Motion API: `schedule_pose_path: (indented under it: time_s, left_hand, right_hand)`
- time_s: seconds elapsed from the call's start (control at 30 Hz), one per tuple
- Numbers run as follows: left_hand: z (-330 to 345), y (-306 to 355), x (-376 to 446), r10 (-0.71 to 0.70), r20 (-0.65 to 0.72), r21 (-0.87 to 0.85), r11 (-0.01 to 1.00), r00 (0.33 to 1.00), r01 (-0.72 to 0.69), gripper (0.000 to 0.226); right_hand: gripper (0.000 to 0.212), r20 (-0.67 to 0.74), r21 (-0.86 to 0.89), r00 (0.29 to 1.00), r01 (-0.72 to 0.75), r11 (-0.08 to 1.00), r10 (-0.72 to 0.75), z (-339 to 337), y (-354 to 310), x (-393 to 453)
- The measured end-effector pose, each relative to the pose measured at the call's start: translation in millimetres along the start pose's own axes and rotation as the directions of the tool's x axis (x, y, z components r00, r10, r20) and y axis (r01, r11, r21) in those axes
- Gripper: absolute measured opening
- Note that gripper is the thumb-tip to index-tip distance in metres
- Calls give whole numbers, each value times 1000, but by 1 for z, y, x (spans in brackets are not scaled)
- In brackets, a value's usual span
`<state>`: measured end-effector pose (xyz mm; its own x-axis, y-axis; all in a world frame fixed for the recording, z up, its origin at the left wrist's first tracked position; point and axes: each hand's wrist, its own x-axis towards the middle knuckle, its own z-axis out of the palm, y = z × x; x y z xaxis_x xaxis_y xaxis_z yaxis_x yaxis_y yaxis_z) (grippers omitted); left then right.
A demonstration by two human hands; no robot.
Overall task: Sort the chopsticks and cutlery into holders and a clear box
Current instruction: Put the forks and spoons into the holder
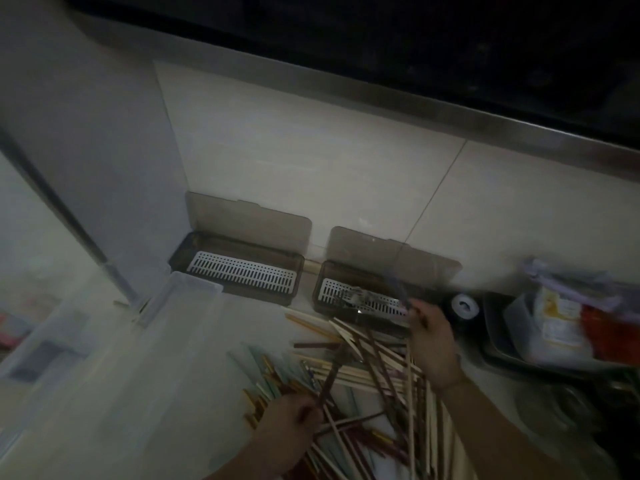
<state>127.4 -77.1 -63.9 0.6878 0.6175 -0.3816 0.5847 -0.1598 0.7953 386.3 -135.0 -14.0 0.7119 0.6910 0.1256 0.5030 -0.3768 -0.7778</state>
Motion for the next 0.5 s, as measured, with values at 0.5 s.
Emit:
schedule_pose_path:
  time_s: [0.5]
  left_hand:
    - [8,4,-18,-98,-71,-353,933,993,67,33]
  right_hand:
    - [21,291,-356,937,-80,931,192,32,25,50]
